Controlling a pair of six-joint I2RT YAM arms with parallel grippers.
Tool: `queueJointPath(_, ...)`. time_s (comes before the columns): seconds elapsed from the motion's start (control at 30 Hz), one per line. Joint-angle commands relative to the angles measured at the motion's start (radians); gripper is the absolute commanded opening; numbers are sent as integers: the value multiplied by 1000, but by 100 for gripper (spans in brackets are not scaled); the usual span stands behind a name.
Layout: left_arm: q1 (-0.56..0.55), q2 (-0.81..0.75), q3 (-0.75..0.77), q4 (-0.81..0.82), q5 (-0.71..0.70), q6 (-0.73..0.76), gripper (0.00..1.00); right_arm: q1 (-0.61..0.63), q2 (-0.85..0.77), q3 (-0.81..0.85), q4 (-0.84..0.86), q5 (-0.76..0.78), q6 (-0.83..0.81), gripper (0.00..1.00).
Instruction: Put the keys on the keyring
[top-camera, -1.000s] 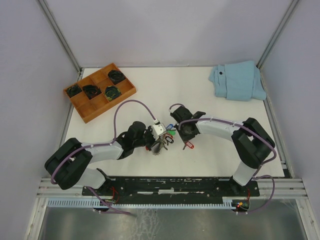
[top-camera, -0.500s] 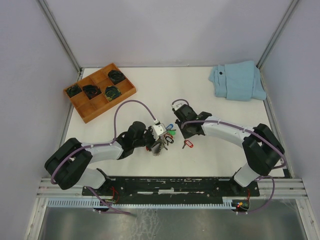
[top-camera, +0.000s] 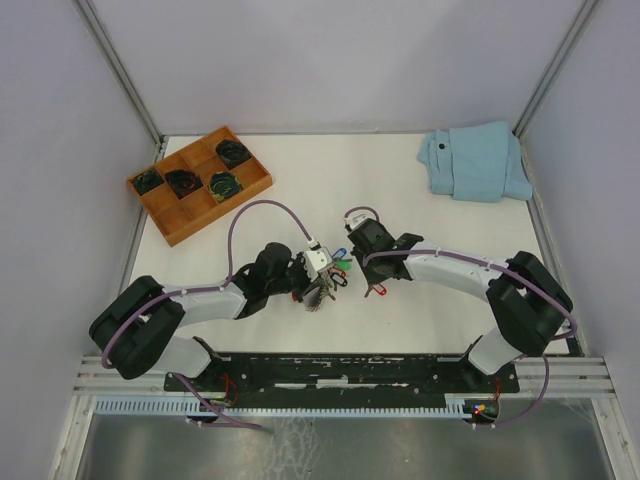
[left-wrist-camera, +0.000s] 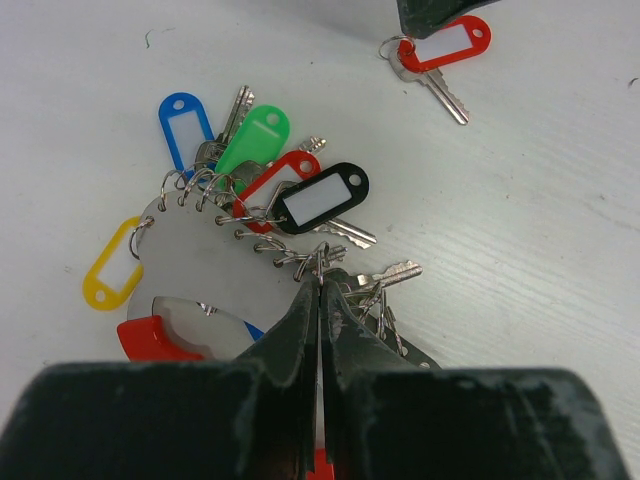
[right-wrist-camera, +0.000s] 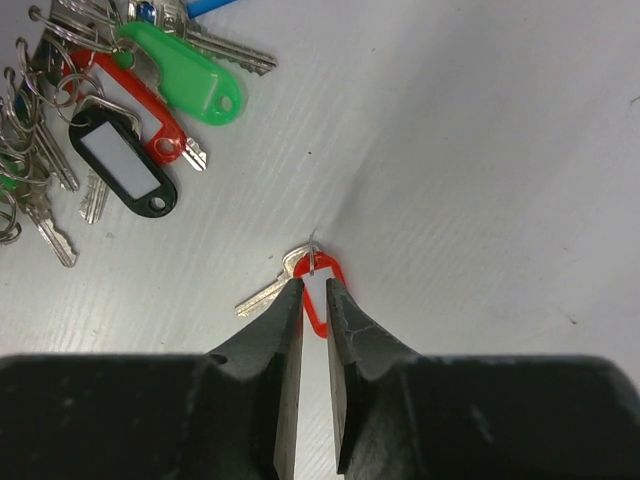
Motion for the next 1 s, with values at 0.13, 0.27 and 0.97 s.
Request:
queueJointPath(0.13, 7, -16, 8, 59, 29, -41, 3, 11, 37, -8, 52, 26, 24, 24)
queueJointPath(0.27, 7, -15, 9, 59, 30, -39, 3, 12, 58, -4, 58, 24, 25, 23)
queueJointPath(0.97, 7, -19, 7, 61, 54, -33, 3, 12, 6, -39, 101, -24, -60, 1)
